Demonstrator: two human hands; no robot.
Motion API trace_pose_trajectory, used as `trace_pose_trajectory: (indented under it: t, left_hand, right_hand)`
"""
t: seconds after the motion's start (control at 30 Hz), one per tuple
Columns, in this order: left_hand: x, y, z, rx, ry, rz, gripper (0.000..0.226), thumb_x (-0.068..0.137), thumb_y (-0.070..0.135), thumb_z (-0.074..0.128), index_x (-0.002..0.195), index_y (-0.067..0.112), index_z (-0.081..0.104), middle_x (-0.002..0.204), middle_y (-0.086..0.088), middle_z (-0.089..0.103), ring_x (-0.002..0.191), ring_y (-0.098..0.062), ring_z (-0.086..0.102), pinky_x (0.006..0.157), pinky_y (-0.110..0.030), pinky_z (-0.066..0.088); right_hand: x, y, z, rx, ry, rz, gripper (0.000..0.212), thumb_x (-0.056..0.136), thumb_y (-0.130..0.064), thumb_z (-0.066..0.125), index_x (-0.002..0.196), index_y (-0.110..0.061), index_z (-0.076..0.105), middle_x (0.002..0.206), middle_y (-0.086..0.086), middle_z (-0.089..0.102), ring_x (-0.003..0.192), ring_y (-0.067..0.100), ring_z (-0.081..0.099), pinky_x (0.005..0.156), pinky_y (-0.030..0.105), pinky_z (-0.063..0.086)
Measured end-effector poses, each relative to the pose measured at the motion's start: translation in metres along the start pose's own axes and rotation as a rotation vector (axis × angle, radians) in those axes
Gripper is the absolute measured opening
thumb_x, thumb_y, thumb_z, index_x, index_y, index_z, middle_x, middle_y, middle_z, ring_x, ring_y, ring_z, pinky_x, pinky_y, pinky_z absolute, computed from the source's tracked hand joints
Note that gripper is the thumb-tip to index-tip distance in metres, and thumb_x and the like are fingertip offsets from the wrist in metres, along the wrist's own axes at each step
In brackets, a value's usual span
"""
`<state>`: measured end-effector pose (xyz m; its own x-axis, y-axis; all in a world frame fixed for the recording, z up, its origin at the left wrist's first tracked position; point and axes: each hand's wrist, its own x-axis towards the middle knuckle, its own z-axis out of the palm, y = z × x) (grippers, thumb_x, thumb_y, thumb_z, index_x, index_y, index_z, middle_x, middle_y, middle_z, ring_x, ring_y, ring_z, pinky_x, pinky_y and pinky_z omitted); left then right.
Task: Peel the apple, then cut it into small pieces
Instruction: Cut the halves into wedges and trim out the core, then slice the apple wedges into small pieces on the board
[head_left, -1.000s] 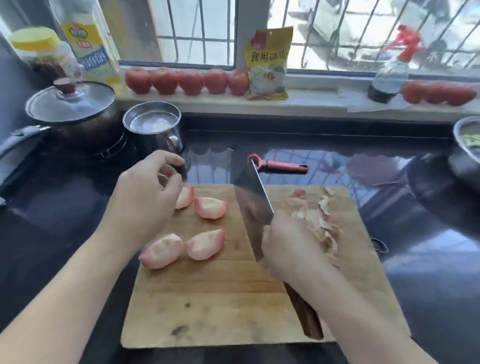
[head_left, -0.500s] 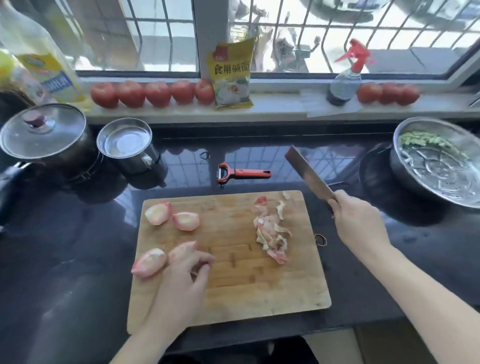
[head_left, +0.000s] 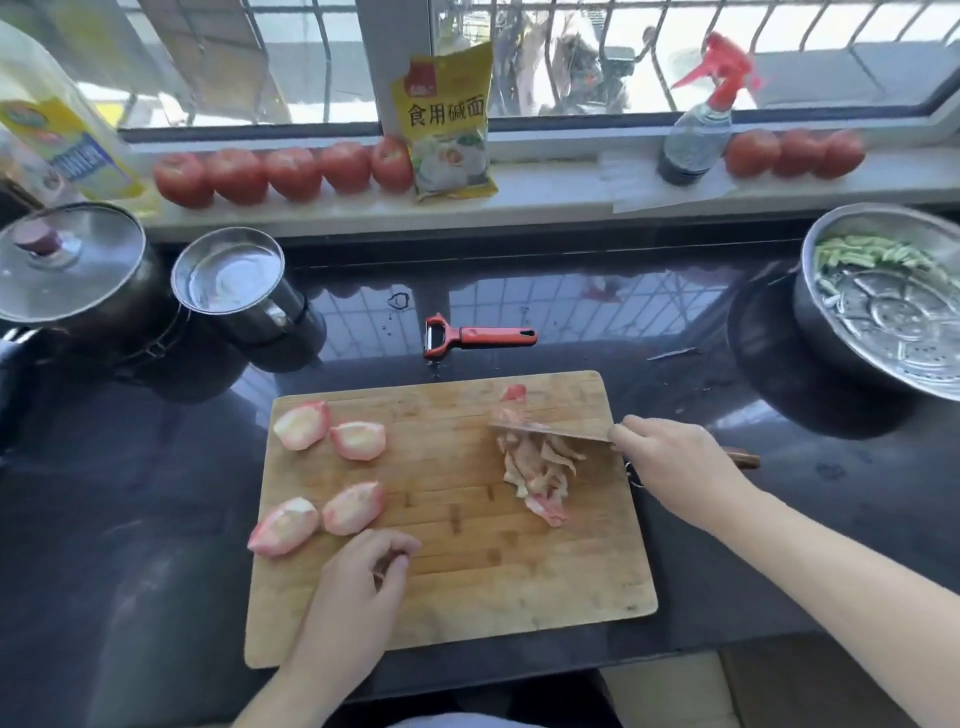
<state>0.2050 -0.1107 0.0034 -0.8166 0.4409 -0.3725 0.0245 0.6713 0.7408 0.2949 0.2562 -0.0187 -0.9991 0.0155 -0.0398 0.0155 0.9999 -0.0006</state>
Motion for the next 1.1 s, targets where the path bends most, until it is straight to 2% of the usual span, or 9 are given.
trace_pose_trajectory:
  t: [0.17, 0.3, 0.43, 0.6, 0.7, 0.8, 0.93, 1.0, 1.1]
  left_hand:
    - [0.006, -0.003, 0.001, 0.004, 0.007, -0.002, 0.032, 0.096, 0.002, 0.064, 0.087, 0.031, 0.074, 0.097, 0.02, 0.071, 0.097, 0.009, 0.059, 0.077, -0.003, 0.042]
    - [0.017, 0.002, 0.012, 0.028, -0.015, 0.045, 0.032, 0.096, 0.003, 0.064, 0.088, 0.033, 0.073, 0.095, 0.019, 0.071, 0.096, 0.005, 0.061, 0.078, -0.004, 0.042]
    - [0.027, 0.011, 0.02, 0.027, -0.015, 0.076, 0.03, 0.097, 0.007, 0.064, 0.089, 0.035, 0.072, 0.096, 0.02, 0.07, 0.097, 0.004, 0.061, 0.079, -0.005, 0.041]
    - [0.023, 0.009, 0.019, -0.018, 0.005, 0.051, 0.029, 0.097, 0.008, 0.063, 0.089, 0.033, 0.073, 0.095, 0.019, 0.072, 0.095, 0.004, 0.061, 0.076, -0.005, 0.042]
    - [0.017, 0.0, 0.017, -0.026, -0.006, 0.038, 0.03, 0.096, 0.005, 0.065, 0.087, 0.032, 0.074, 0.093, 0.019, 0.073, 0.093, 0.003, 0.062, 0.076, -0.006, 0.043]
    - [0.02, -0.001, 0.02, -0.026, -0.007, 0.024, 0.028, 0.095, 0.005, 0.066, 0.086, 0.031, 0.074, 0.093, 0.017, 0.073, 0.093, 0.002, 0.062, 0.075, -0.005, 0.043]
    - [0.034, 0.012, 0.043, -0.011, 0.101, 0.108, 0.015, 0.097, 0.015, 0.067, 0.102, 0.028, 0.07, 0.107, 0.016, 0.067, 0.104, 0.009, 0.056, 0.09, -0.004, 0.038]
    - [0.043, 0.019, 0.068, -0.031, 0.15, 0.135, 0.024, 0.099, 0.024, 0.064, 0.122, 0.027, 0.064, 0.126, 0.012, 0.06, 0.117, 0.007, 0.05, 0.107, -0.021, 0.04]
    - [0.057, 0.025, 0.114, -0.013, 0.13, 0.141, 0.052, 0.1, 0.049, 0.048, 0.148, 0.029, 0.046, 0.157, 0.009, 0.039, 0.147, -0.008, 0.03, 0.122, -0.037, 0.028]
  right_hand:
    - [0.006, 0.021, -0.01, -0.013, 0.014, -0.004, 0.03, 0.07, 0.0, 0.076, 0.089, -0.018, 0.061, 0.076, -0.005, 0.054, 0.065, 0.023, 0.056, 0.048, 0.031, 0.035]
    - [0.037, 0.023, -0.006, 0.005, 0.098, 0.106, 0.031, 0.074, 0.001, 0.075, 0.093, -0.017, 0.058, 0.075, -0.002, 0.053, 0.063, 0.027, 0.057, 0.049, 0.029, 0.026]
    - [0.054, 0.018, -0.001, -0.044, 0.045, 0.077, 0.037, 0.07, 0.005, 0.074, 0.095, -0.016, 0.057, 0.077, -0.001, 0.052, 0.062, 0.028, 0.058, 0.048, 0.03, 0.025]
    - [0.026, 0.023, -0.006, -0.038, -0.058, -0.096, 0.038, 0.067, 0.007, 0.073, 0.093, -0.016, 0.058, 0.075, -0.003, 0.052, 0.059, 0.023, 0.053, 0.047, 0.032, 0.032]
    - [0.009, 0.024, -0.01, 0.003, -0.102, -0.074, 0.027, 0.075, -0.001, 0.072, 0.09, -0.018, 0.058, 0.075, -0.006, 0.054, 0.065, 0.022, 0.055, 0.049, 0.036, 0.043]
    - [-0.004, 0.014, -0.016, 0.27, -0.017, 0.291, 0.004, 0.096, -0.02, 0.061, 0.093, -0.022, 0.06, 0.079, -0.007, 0.062, 0.074, 0.023, 0.061, 0.06, 0.039, 0.047]
    - [-0.041, -0.003, -0.01, 0.748, 0.089, 0.804, 0.013, 0.099, -0.021, 0.057, 0.099, -0.033, 0.061, 0.07, -0.005, 0.065, 0.064, 0.02, 0.061, 0.06, 0.034, 0.047]
    - [-0.058, -0.014, -0.001, 0.873, 0.11, 0.929, 0.027, 0.098, -0.015, 0.057, 0.116, -0.035, 0.063, 0.077, -0.006, 0.07, 0.057, 0.02, 0.062, 0.058, 0.032, 0.05]
    - [-0.069, -0.033, 0.014, 0.97, 0.08, 0.986, 0.046, 0.098, -0.012, 0.057, 0.127, -0.048, 0.057, 0.086, -0.009, 0.072, 0.05, 0.015, 0.057, 0.055, 0.03, 0.052]
